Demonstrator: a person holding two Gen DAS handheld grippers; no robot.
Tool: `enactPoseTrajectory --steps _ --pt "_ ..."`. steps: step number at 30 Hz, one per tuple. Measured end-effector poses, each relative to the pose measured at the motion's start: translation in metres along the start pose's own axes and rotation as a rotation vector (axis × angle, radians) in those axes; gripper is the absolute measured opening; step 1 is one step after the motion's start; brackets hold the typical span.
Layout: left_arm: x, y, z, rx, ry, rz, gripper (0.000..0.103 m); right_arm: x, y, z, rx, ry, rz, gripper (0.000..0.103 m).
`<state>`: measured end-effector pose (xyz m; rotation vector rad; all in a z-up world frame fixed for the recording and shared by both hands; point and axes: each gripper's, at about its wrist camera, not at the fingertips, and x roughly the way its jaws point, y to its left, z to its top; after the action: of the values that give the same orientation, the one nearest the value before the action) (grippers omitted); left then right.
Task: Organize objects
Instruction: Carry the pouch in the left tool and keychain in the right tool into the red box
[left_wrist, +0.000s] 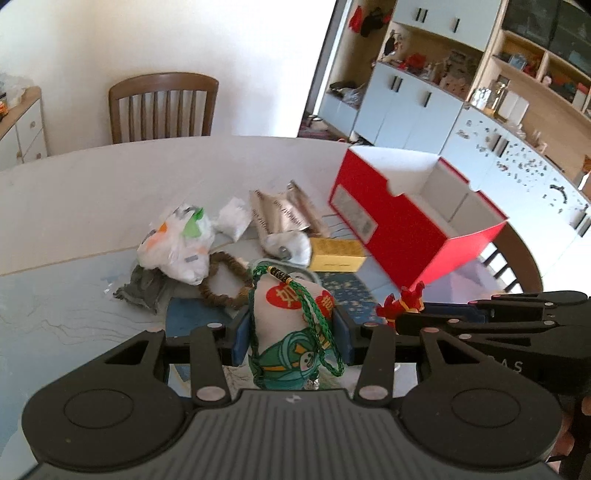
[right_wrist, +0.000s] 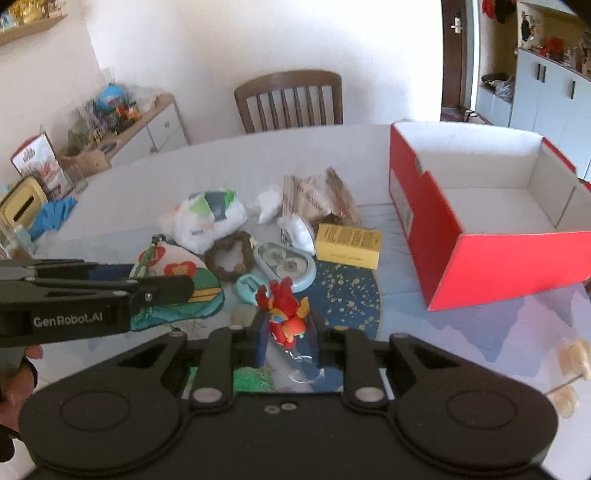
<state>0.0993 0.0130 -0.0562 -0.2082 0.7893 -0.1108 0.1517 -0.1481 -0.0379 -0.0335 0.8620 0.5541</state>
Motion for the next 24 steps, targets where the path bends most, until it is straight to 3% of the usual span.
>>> enactPoseTrajectory --steps 12,24 --pt "-0.033 -0.033 0.032 0.080 -0.023 -0.068 0.045 -0.060 -0.013 0.022 0.053 -0.083 -0.013 0.020" --pt "-0.021 -0.091 0.084 0.163 -0.048 -0.075 0.045 -0.089 -0.065 0.054 0.055 -0.129 -0.033 0.020"
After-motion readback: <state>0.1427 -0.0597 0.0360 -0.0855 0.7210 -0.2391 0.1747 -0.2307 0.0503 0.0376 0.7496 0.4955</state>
